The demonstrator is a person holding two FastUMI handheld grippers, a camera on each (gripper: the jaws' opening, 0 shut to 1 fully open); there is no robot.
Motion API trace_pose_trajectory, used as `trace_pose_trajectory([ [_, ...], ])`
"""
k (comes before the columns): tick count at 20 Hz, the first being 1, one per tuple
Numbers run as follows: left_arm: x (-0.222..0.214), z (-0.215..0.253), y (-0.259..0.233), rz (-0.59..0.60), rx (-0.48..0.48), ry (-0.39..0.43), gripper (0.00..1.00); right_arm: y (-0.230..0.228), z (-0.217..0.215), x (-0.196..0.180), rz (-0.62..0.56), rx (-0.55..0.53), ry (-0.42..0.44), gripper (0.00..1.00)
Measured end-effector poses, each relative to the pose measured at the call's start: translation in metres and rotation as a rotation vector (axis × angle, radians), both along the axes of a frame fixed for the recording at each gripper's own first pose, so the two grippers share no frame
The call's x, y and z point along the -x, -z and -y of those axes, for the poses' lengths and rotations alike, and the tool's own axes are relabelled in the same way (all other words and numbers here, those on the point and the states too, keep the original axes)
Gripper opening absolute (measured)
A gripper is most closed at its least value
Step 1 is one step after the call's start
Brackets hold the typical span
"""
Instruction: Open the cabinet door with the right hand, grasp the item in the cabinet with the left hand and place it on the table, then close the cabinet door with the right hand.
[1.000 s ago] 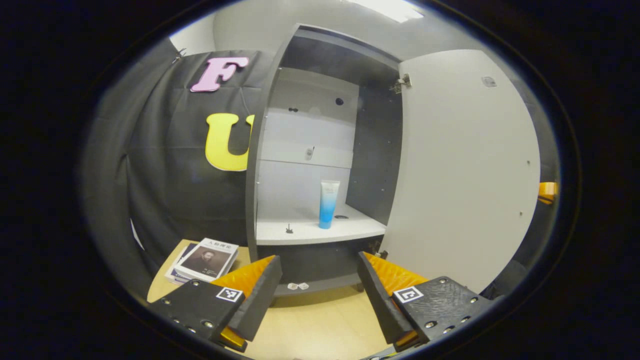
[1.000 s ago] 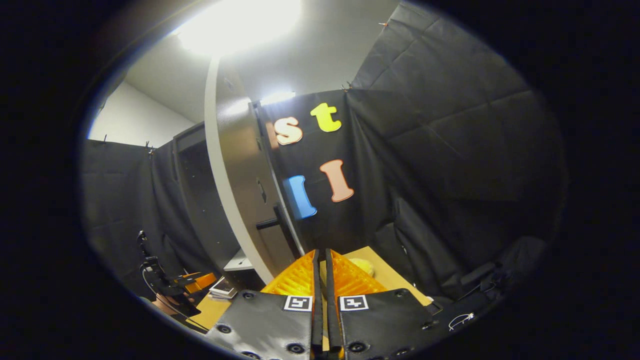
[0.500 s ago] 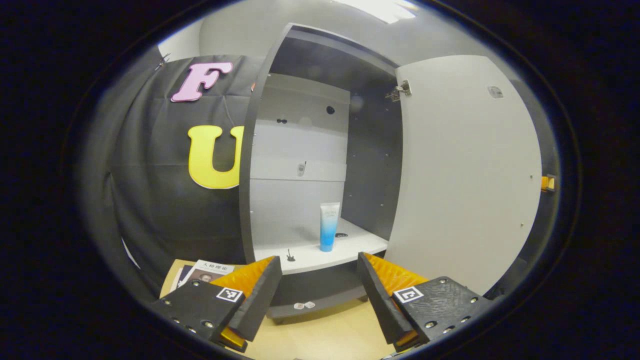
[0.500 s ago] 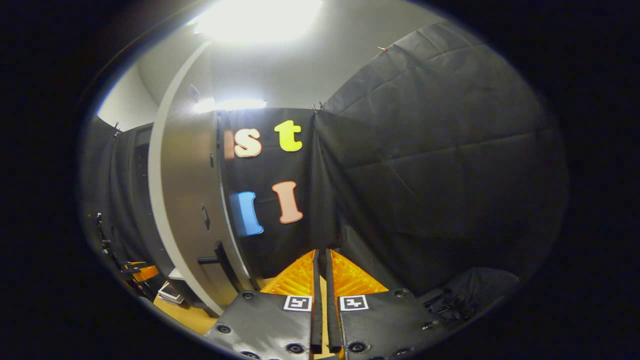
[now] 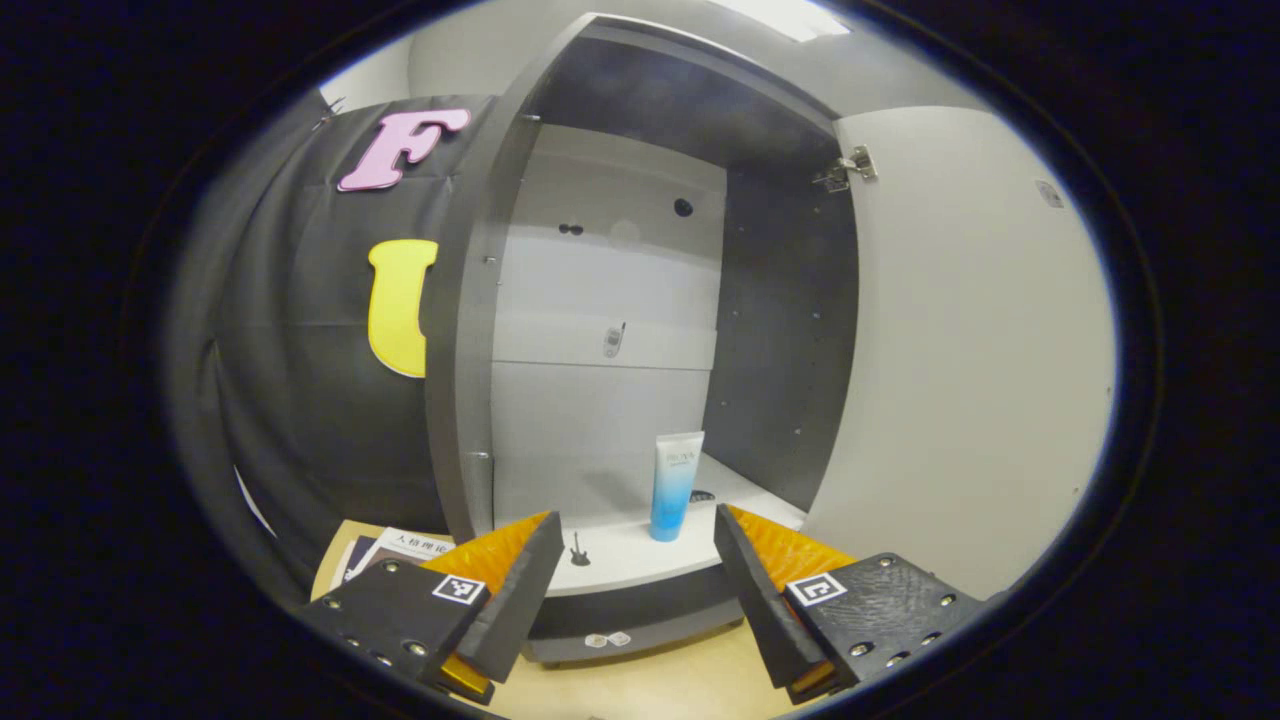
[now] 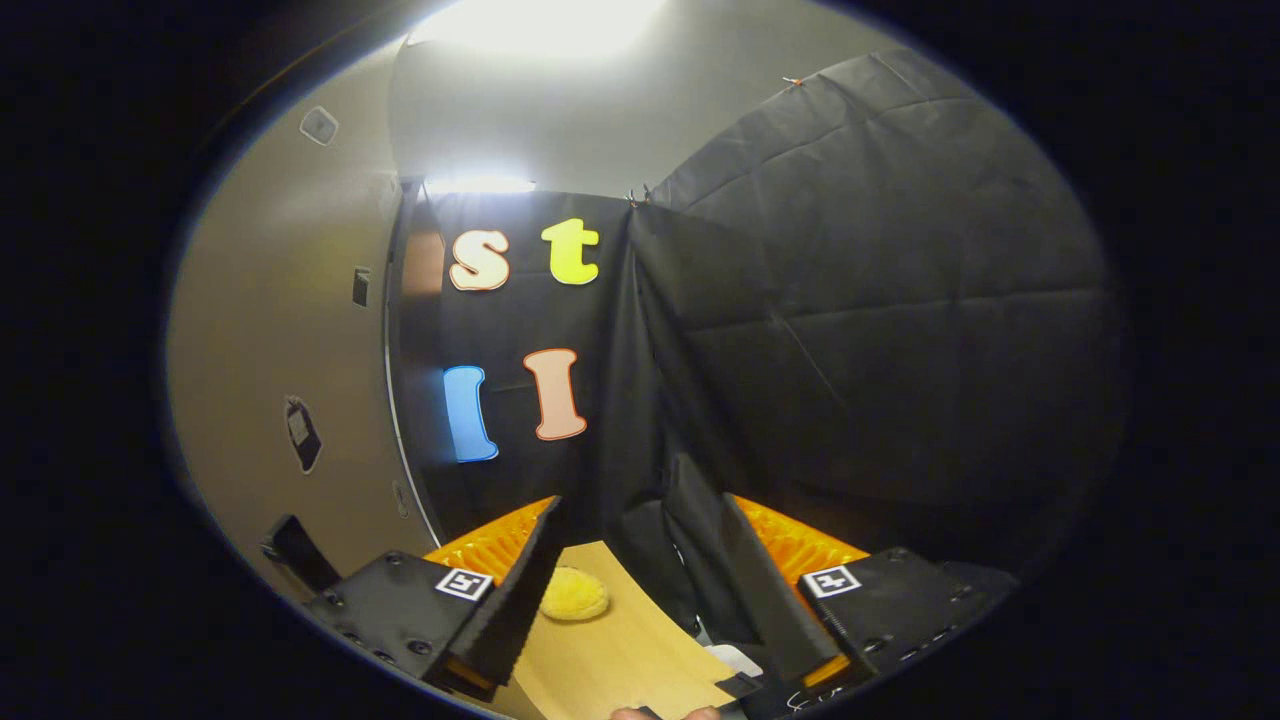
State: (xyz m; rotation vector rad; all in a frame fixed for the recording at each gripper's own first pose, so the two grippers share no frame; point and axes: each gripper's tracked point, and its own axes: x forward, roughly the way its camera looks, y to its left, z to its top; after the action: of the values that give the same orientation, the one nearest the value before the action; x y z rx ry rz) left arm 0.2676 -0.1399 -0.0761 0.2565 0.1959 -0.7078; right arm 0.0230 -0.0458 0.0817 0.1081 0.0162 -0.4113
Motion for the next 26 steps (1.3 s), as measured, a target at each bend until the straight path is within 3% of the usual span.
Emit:
trace_pose_trajectory([
  [2, -0.009, 0.010, 0.008, -0.017, 0.003, -0.016, 0.92, 0.004, 0.012, -0.015, -0.001, 0.001, 0.010, 0.99],
  [5, -0.023, 0.023, 0.025, -0.064, 0.020, -0.028, 0.93, 0.016, 0.022, -0.039, -0.021, -0.024, -0.010, 0.94],
  [6, -0.027, 0.030, 0.033, -0.083, 0.019, -0.008, 0.93, 0.019, 0.023, -0.047, -0.027, -0.041, -0.022, 0.98],
  [11, -0.052, 0.063, 0.057, -0.076, 0.032, 0.054, 0.92, 0.040, 0.029, -0.072, -0.049, -0.081, -0.048, 0.98],
  [12, -0.056, 0.069, 0.059, -0.057, 0.026, 0.066, 0.92, 0.043, 0.029, -0.073, -0.055, -0.080, -0.050, 0.94],
  [15, -0.068, 0.083, 0.071, -0.029, -0.002, 0.077, 0.94, 0.054, 0.034, -0.074, -0.076, -0.084, -0.044, 0.94],
  [16, -0.072, 0.087, 0.075, -0.023, -0.011, 0.069, 0.87, 0.056, 0.036, -0.074, -0.080, -0.090, -0.042, 0.98],
  [18, -0.080, 0.092, 0.085, -0.024, -0.028, 0.060, 0.81, 0.063, 0.041, -0.072, -0.092, -0.093, -0.026, 0.94],
  [19, -0.082, 0.094, 0.090, -0.032, -0.030, 0.058, 0.81, 0.067, 0.045, -0.070, -0.101, -0.090, -0.016, 0.98],
  [21, -0.087, 0.096, 0.092, -0.033, -0.024, 0.046, 0.84, 0.071, 0.051, -0.068, -0.114, -0.089, -0.004, 0.94],
  [22, -0.089, 0.097, 0.094, -0.037, -0.028, 0.040, 0.62, 0.072, 0.052, -0.069, -0.118, -0.091, 0.000, 0.94],
  [24, -0.091, 0.096, 0.100, -0.050, -0.046, 0.046, 0.61, 0.074, 0.053, -0.070, -0.124, -0.103, -0.001, 0.98],
  [26, -0.090, 0.099, 0.098, -0.054, -0.031, 0.051, 0.44, 0.076, 0.053, -0.075, -0.130, -0.106, -0.005, 0.99],
])
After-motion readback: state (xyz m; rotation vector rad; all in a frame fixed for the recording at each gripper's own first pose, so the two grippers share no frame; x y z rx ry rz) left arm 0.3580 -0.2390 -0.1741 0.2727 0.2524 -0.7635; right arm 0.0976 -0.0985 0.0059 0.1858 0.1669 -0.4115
